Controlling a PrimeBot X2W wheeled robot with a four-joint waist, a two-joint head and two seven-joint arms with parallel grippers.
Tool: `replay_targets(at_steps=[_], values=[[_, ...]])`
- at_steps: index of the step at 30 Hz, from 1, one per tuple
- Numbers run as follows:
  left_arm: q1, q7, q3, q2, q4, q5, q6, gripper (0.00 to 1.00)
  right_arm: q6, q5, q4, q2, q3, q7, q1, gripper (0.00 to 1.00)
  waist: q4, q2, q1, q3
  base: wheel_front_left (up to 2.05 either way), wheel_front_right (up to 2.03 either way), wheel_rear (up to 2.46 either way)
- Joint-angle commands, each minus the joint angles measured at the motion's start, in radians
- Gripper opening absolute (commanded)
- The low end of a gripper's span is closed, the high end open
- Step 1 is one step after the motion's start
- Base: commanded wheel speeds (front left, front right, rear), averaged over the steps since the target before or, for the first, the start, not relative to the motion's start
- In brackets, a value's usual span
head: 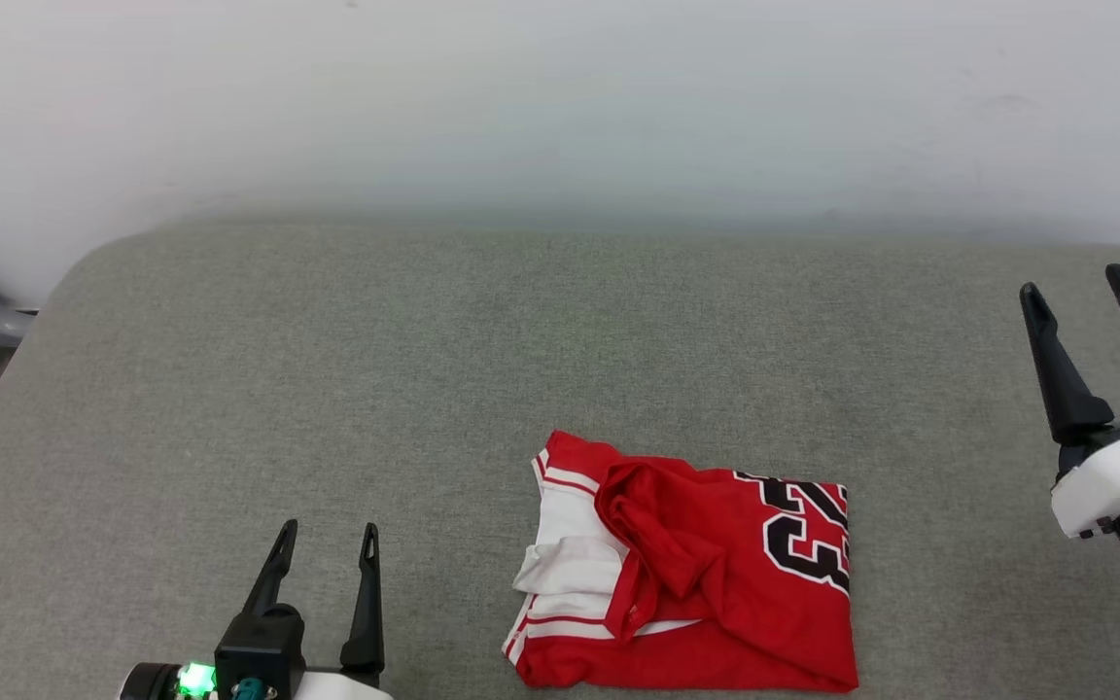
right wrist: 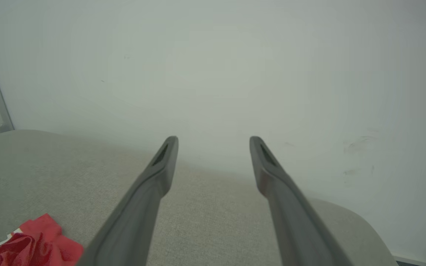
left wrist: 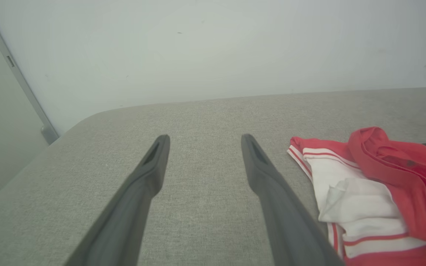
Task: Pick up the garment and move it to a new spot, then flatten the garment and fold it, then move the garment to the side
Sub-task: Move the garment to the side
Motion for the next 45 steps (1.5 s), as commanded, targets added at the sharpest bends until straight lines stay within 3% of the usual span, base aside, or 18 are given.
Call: replay_targets(at_steps=[1, 9, 15, 26, 35, 39, 40, 41, 42, 45], values=[[-0.016, -0.003, -0.003, 0.003, 0.000, 0.002, -0.004, 1.00, -0.001, 0.055, 0.019, -0.033, 0.031, 0.075, -0.025, 1.00, 0.006, -0.0001, 0.0000, 0.008, 0.00, 0.00, 0.00], [-0.038, -0.003, -0.010, -0.003, -0.001, -0.001, -0.006, 1.00, -0.001, 0.368, 0.076, -0.157, 0.154, 0.496, -0.041, 1.00, 0.025, -0.0001, 0.0000, 0.042, 0.00, 0.00, 0.00], [-0.065, -0.003, -0.021, -0.010, 0.000, -0.003, -0.011, 1.00, -0.001, 0.511, 0.104, -0.167, 0.201, 0.669, 0.009, 1.00, 0.052, -0.0001, 0.0000, 0.083, 0.00, 0.00, 0.00], [-0.106, -0.003, -0.031, -0.016, 0.005, -0.004, -0.014, 1.00, -0.001, 0.568, 0.203, -0.102, 0.276, 0.672, 0.018, 1.00, 0.094, -0.0001, 0.0000, 0.145, 0.00, 0.00, 0.00], [-0.134, -0.003, -0.036, -0.020, 0.012, -0.005, -0.019, 1.00, -0.001, 0.609, 0.334, -0.039, 0.397, 0.612, 0.008, 1.00, 0.118, -0.0001, 0.0000, 0.175, 0.00, 0.00, 0.00], [-0.142, -0.003, -0.036, -0.022, 0.015, -0.006, -0.018, 1.00, -0.001, 0.610, 0.364, -0.047, 0.441, 0.563, -0.008, 1.00, 0.125, -0.0001, 0.0000, 0.182, 0.00, 0.00, 0.00], [-0.142, -0.003, -0.035, -0.022, 0.016, -0.007, -0.018, 1.00, -0.001, 0.604, 0.367, -0.055, 0.452, 0.545, -0.014, 0.87, 0.125, -0.0001, 0.0000, 0.182, 0.00, 0.00, 0.00], [-0.142, -0.003, -0.033, -0.022, 0.016, -0.006, -0.017, 1.00, -0.001, 0.602, 0.368, -0.062, 0.460, 0.529, -0.020, 0.07, 0.125, -0.0001, 0.0000, 0.181, 0.00, 0.00, 0.00], [-0.141, -0.003, -0.032, -0.022, 0.017, -0.007, -0.017, 1.00, -0.001, 0.608, 0.367, -0.068, 0.471, 0.516, -0.026, 0.00, 0.124, -0.0001, 0.0000, 0.179, 0.00, 0.00, 0.00], [-0.131, -0.003, -0.027, -0.022, 0.019, -0.007, -0.014, 1.00, -0.001, 0.610, 0.354, -0.094, 0.495, 0.466, -0.048, 0.00, 0.118, -0.0001, 0.0000, 0.173, 0.00, 0.00, 0.00]])
